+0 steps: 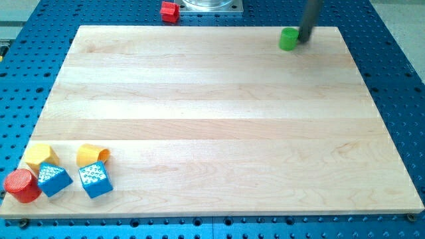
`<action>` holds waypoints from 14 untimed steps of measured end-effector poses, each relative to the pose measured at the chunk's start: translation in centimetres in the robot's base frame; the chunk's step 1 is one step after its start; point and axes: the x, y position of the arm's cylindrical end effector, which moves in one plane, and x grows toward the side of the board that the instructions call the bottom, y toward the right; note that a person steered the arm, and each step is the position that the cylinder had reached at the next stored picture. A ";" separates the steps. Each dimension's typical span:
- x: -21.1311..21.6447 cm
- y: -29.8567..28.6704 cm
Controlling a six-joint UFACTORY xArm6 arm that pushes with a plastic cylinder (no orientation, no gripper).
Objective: Slide the green circle closer to the hexagon
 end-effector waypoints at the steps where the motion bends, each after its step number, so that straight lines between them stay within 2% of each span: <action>1: 8.1 -11.7; 2: 15.1 -21.9; 3: 15.5 -14.1; 4: 7.9 -5.2; 5: 6.2 -8.7; 6: 6.6 -13.4; 7: 5.1 -9.5; 8: 4.0 -16.6; 9: 3.7 -20.3; 10: 0.3 -24.3; 11: 9.0 -31.3; 12: 16.3 -34.6; 13: 10.9 -33.9; 14: 10.1 -25.2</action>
